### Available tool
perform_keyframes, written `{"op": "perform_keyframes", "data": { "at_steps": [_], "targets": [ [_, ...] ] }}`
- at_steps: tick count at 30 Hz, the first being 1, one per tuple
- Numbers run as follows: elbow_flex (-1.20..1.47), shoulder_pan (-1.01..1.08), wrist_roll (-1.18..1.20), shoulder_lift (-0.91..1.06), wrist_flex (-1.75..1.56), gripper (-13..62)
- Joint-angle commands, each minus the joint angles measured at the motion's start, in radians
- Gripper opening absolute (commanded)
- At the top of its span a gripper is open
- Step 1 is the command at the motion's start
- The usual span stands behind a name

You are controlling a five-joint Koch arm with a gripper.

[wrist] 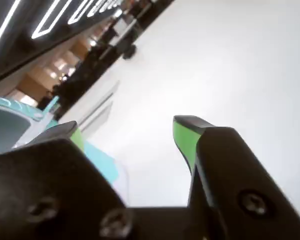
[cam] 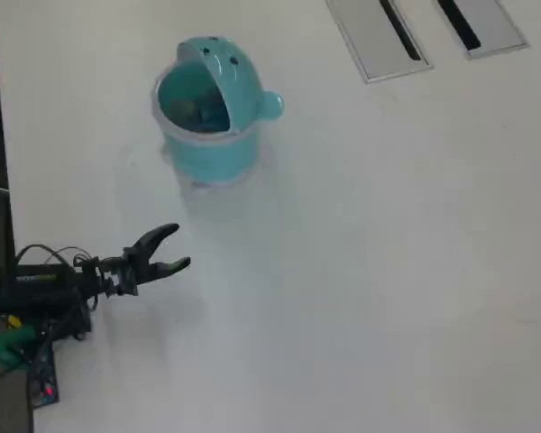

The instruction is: Grasp RGB lego blocks and put them in the bin one by one.

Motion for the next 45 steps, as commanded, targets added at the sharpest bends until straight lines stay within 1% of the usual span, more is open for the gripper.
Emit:
{"op": "perform_keyframes", "data": {
  "at_steps": [1, 15, 31, 45],
  "targets": [
    [-0.005, 0.0, 0.023, 0.026, -0.12, 33.7],
    [0.179, 0.009, 0.078, 0.064, -0.23, 32.9],
    [0.379, 0.035, 0.222, 0.087, -0.265, 33.0],
    [0.387, 0.048, 0.515, 0.092, -0.009, 33.0]
  ]
}}
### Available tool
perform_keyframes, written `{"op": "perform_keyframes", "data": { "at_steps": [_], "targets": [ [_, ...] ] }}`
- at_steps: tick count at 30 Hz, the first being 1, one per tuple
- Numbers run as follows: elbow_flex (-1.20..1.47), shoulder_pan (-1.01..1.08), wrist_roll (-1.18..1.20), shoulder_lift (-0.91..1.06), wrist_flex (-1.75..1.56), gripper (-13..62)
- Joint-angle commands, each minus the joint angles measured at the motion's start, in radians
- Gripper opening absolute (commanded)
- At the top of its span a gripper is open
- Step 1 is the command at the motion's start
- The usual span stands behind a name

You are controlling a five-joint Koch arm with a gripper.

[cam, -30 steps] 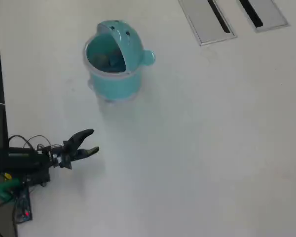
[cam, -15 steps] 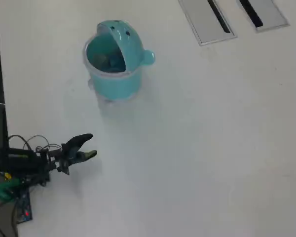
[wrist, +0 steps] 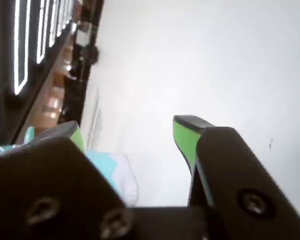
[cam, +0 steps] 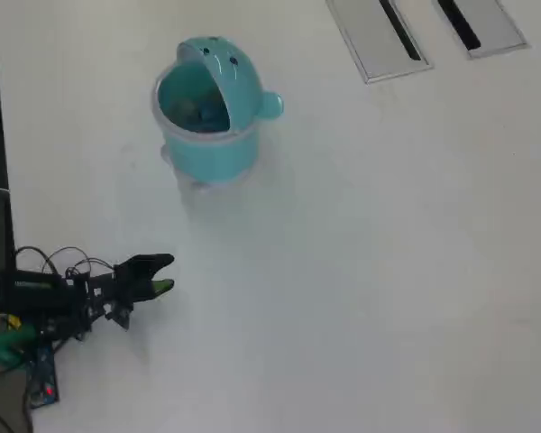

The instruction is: Grasp RGB lego blocks and put them in the bin one by one.

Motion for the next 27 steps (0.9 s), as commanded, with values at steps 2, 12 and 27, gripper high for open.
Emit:
{"op": "perform_keyframes", "data": {
  "at_steps": [2, 12, 27],
  "targets": [
    [0.08, 0.002, 0.034, 0.06, 0.055, 33.0],
    [0.08, -0.002, 0.043, 0.058, 0.267, 33.0],
    [0.08, -0.015, 0.156, 0.058, 0.434, 33.1]
  ]
}}
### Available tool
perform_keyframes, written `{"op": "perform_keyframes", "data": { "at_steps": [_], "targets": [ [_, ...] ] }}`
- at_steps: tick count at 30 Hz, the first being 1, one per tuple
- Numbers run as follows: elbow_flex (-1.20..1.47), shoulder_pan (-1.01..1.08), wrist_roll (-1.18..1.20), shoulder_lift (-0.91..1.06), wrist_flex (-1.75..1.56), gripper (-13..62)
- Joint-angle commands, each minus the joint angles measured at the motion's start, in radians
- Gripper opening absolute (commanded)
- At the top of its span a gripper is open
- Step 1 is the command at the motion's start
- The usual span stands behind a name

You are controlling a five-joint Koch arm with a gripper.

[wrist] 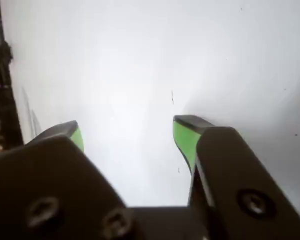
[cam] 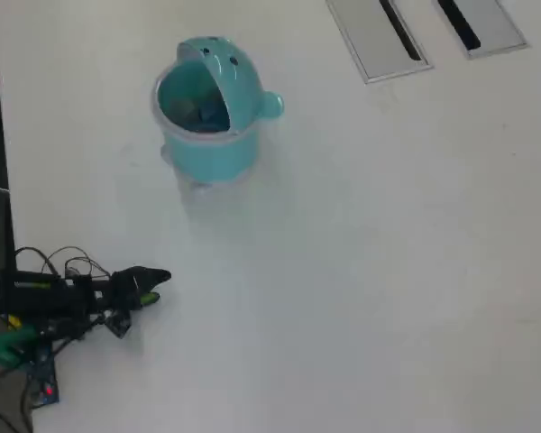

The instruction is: Grasp RGB lego blocks and put them in the bin one by one.

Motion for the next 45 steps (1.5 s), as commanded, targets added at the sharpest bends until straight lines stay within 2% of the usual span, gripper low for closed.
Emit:
{"op": "perform_keyframes", "data": {
  "at_steps": [1, 45],
  "targets": [
    [0.08, 0.0, 0.031, 0.058, 0.071, 33.1],
    [0.078, 0.005, 0.058, 0.058, 0.089, 34.6]
  ]
}}
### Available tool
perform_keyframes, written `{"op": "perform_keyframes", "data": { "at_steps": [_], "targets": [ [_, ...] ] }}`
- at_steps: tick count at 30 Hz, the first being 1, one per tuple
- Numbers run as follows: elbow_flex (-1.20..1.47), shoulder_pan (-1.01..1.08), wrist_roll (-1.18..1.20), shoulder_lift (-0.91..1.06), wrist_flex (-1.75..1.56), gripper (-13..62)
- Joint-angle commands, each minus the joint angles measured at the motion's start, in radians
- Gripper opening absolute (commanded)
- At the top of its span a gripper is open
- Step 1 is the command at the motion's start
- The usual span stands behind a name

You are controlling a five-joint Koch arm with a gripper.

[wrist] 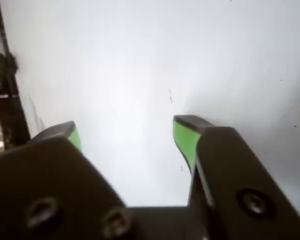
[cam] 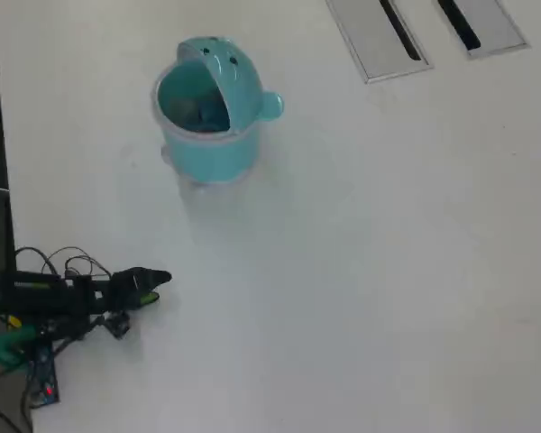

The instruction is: Grasp RGB lego blocks and put them in the bin one by one.

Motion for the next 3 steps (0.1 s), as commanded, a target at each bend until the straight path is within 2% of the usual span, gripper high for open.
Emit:
{"op": "perform_keyframes", "data": {
  "at_steps": [1, 3],
  "targets": [
    [0.072, 0.002, 0.002, 0.058, 0.084, 34.6],
    [0.072, 0.0, 0.002, 0.058, 0.084, 34.6]
  ]
}}
